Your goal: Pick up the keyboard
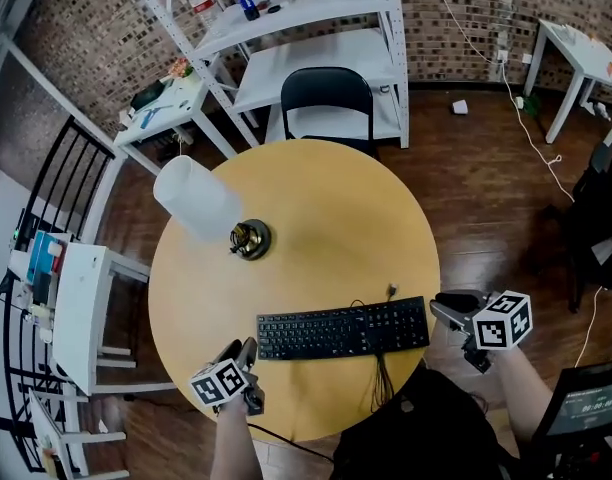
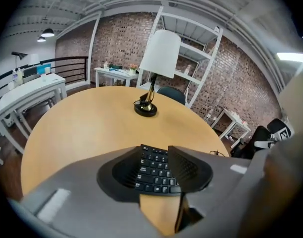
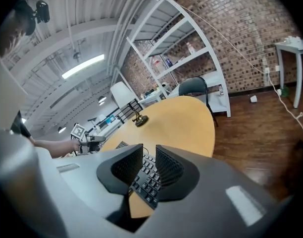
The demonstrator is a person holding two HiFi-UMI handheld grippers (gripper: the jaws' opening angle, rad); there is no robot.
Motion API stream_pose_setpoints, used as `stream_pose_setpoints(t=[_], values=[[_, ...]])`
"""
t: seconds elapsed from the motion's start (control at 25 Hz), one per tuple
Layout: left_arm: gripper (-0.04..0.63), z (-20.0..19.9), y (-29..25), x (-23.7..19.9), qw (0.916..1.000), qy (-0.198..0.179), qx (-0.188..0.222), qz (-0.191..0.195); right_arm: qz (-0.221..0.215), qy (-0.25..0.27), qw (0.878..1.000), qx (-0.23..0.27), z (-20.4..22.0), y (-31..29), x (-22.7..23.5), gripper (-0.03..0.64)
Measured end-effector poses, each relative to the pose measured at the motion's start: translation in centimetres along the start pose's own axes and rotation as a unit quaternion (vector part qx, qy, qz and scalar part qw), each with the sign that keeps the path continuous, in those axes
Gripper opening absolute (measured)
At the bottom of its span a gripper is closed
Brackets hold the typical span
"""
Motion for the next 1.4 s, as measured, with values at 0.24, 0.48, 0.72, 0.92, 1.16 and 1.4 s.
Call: stream_pose_setpoints(t=[0.24,0.48,0.72,0.92,1.16,1.4], values=[[0.187,2.3,-3.5,-1.4,0.9977,-0.012,-0.063,0.024,0.04,-0.056,0.998,-0.01,2.4,-1.2,3.7,0.099],[0.233,3.7,-6.1,-2.7,0.9946,-0.011,-0.092,0.046,0.057,-0.101,0.993,-0.039,5.1,-3.4,6.2,0.174],[0.249,5.7,-8.2,-2.7,0.9891,-0.038,-0.116,0.082,0.058,-0.136,0.988,-0.05,7.0,-4.8,7.5,0.206],[0.249,6.0,-9.0,-2.9,0.9847,-0.031,-0.12,0.123,0.06,-0.15,0.985,-0.056,8.1,-5.7,7.9,0.216],[0.273,5.7,-9.3,-3.4,0.9828,-0.041,-0.11,0.143,0.047,-0.181,0.981,-0.052,8.6,-6.5,8.2,0.229],[0.258,5.7,-9.5,-3.0,0.9769,-0.041,-0.109,0.179,0.042,-0.193,0.979,-0.05,8.5,-6.8,8.2,0.23]])
Point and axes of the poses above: the fingertips, and each gripper's own axes: y backward along the fingers, x to its right, z out of its underside, the point moved 3 cm from there along y, backward along the fingers, and after that the axes turned 14 degrees about -y, right-handed, at the moved point
